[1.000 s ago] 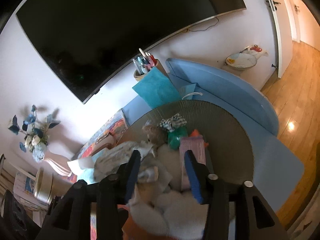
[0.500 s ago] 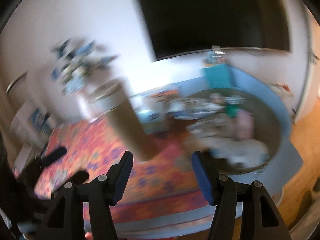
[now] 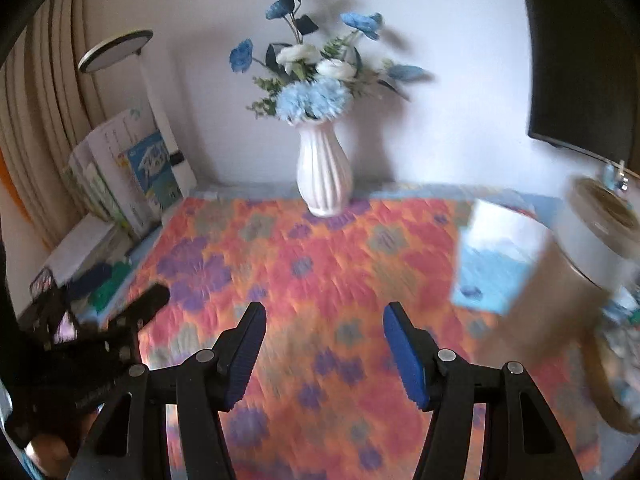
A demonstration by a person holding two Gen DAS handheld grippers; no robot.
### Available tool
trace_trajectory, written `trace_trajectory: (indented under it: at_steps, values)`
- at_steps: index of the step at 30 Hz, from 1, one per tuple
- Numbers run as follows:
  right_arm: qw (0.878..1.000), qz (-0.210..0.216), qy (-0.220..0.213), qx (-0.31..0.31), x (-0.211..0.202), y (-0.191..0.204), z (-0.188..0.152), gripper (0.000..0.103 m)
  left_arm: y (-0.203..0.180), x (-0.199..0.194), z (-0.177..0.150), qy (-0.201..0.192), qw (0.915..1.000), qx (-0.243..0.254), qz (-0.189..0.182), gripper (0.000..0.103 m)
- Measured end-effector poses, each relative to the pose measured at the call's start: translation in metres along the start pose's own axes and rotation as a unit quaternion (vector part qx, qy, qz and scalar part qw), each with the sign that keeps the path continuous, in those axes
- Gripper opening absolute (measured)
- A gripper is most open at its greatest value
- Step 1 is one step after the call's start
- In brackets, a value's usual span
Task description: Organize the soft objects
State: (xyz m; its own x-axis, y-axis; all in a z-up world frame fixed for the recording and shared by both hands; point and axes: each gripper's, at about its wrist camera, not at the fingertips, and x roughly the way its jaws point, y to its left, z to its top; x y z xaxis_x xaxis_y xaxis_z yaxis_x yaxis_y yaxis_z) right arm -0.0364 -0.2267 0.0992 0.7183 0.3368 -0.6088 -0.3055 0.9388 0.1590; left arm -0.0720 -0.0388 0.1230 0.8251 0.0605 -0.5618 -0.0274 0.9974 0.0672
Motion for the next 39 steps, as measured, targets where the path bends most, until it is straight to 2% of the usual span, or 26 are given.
trace_trajectory:
  at_steps: [1, 2, 4, 6, 9, 15, 18, 25, 29, 39]
  values:
    - [1.000, -0.006, -0.010, 0.001, 0.008, 0.002, 0.002, 0.064, 0.006, 0.010, 0.000, -0.001, 1.0000, -0.008, 0.003, 0.085]
    - [1.000, -0.020, -0.023, 0.000, 0.020, 0.003, 0.002, 0.073, 0.008, 0.017, 0.000, -0.002, 0.9999, -0.010, 0.005, 0.085]
    - [0.998, -0.047, -0.037, -0.007, 0.039, 0.007, 0.000, 0.081, 0.008, 0.040, -0.007, 0.002, 0.9999, -0.005, 0.014, 0.085]
    - [0.997, -0.061, -0.031, -0.019, 0.063, 0.007, -0.007, 0.081, 0.006, 0.055, -0.018, 0.007, 0.9998, 0.001, 0.017, 0.085]
    - [0.998, -0.065, 0.001, -0.025, 0.092, 0.005, -0.013, 0.081, 0.003, 0.080, -0.033, 0.024, 0.9996, 0.000, 0.014, 0.085]
    - [0.998, -0.060, 0.025, 0.009, 0.114, -0.012, -0.027, 0.081, 0.009, 0.105, -0.042, 0.050, 0.9984, -0.025, 0.010, 0.085]
    - [0.998, -0.059, 0.019, 0.015, 0.111, -0.014, -0.029, 0.082, 0.012, 0.109, -0.044, 0.057, 0.9978, -0.033, 0.012, 0.085]
    - [0.996, -0.086, 0.022, -0.010, 0.112, -0.004, -0.033, 0.091, 0.012, 0.115, -0.045, 0.075, 0.9966, -0.031, 0.013, 0.085]
    - [0.995, -0.094, 0.026, -0.009, 0.114, -0.005, -0.033, 0.092, 0.013, 0.118, -0.047, 0.085, 0.9958, -0.034, 0.009, 0.093]
    - [0.995, -0.098, 0.036, -0.001, 0.117, -0.007, -0.034, 0.095, 0.013, 0.121, -0.049, 0.097, 0.9947, -0.032, 0.008, 0.093]
